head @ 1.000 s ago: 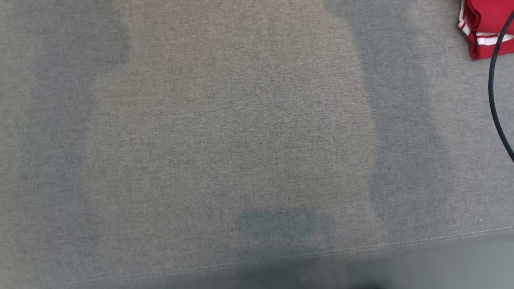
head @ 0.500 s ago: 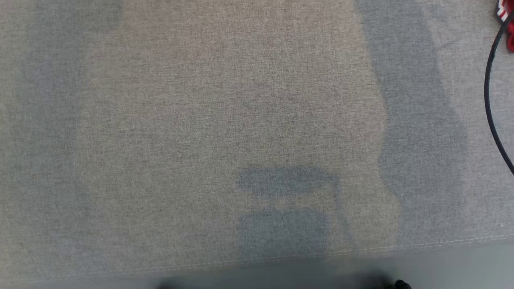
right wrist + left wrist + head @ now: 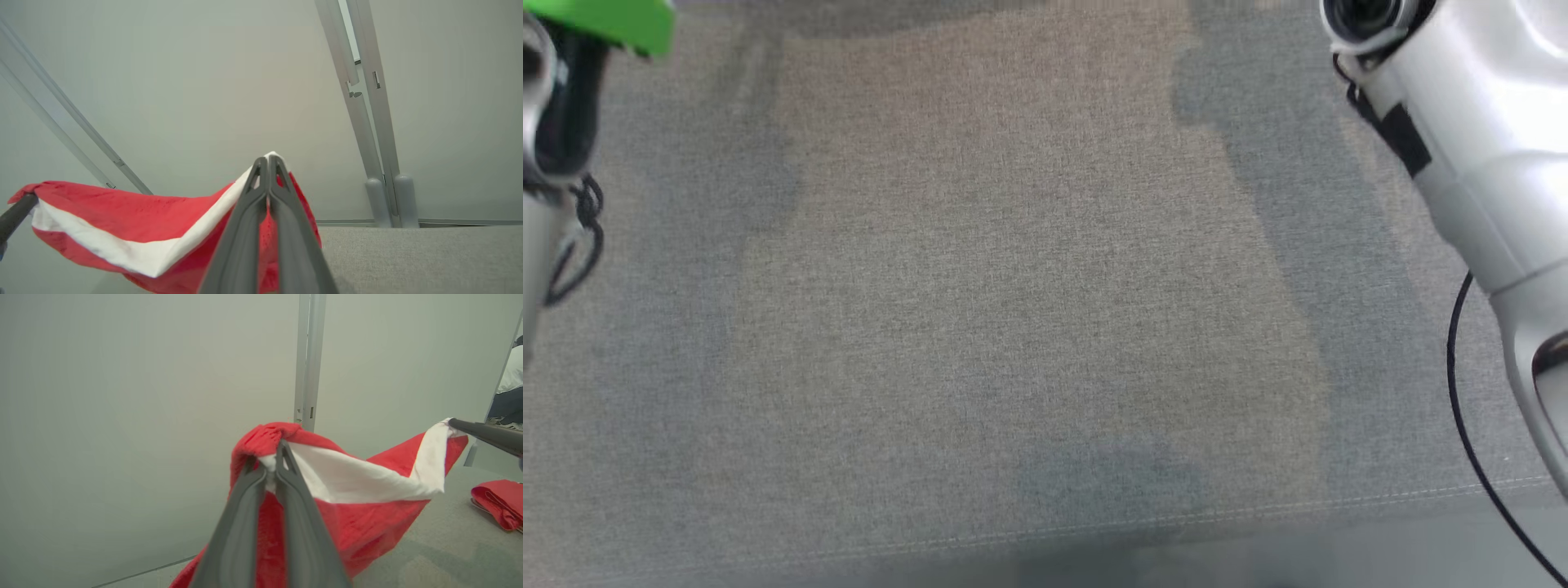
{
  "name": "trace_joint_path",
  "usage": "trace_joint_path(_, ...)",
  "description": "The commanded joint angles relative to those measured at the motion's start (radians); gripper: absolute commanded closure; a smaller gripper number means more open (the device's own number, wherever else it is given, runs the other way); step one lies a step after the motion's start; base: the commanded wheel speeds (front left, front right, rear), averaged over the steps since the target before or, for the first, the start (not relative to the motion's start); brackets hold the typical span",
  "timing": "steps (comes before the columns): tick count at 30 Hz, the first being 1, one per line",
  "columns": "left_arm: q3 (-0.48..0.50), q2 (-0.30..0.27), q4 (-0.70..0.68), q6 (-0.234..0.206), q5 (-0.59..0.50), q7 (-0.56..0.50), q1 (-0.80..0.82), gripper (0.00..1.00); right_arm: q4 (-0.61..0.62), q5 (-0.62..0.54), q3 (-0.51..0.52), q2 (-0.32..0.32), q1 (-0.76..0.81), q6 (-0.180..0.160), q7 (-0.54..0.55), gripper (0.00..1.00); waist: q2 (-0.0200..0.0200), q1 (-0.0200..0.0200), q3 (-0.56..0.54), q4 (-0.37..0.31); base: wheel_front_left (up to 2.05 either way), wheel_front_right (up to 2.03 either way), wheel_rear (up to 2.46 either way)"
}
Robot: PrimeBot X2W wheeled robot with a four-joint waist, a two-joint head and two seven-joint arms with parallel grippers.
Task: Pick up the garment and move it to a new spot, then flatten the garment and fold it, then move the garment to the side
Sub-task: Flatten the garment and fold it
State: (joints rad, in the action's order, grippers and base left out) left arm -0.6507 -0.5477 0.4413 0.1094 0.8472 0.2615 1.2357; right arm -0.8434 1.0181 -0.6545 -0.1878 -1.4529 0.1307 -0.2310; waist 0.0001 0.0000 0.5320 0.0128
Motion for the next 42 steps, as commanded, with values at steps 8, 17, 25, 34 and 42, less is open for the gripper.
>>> trace_joint_path(8,0.101,0.001,-0.178,-0.042,-0.056,0.003,-0.430,1.00,0.205,0.083,-0.064,-0.081,0.346,0.000,-0.030,1.00,-0.0001,0.0000,-0.190,-0.025,0.00,0.00,0.00)
trace_joint_path(17,0.202,0.099,-0.267,-0.067,-0.068,0.003,-0.788,1.00,0.353,0.065,-0.062,-0.156,0.642,0.000,-0.035,1.00,-0.0001,0.0000,-0.296,-0.025,0.00,0.00,0.00)
trace_joint_path(25,0.289,0.199,-0.286,-0.056,-0.107,0.003,-1.020,1.00,0.441,0.071,-0.037,-0.200,0.860,0.000,-0.035,1.00,-0.0001,0.0000,-0.365,-0.025,0.00,0.00,0.00)
trace_joint_path(34,0.360,0.298,-0.253,-0.031,-0.177,0.003,-1.212,1.00,0.523,0.067,-0.002,-0.235,1.078,0.000,-0.024,1.00,-0.0001,0.0000,-0.414,-0.016,0.00,0.00,0.00)
trace_joint_path(42,0.405,0.356,-0.224,-0.013,-0.229,0.003,-1.297,1.00,0.582,0.032,0.047,-0.235,1.202,0.000,0.027,1.00,-0.0001,0.0000,-0.430,-0.006,0.00,0.00,0.00)
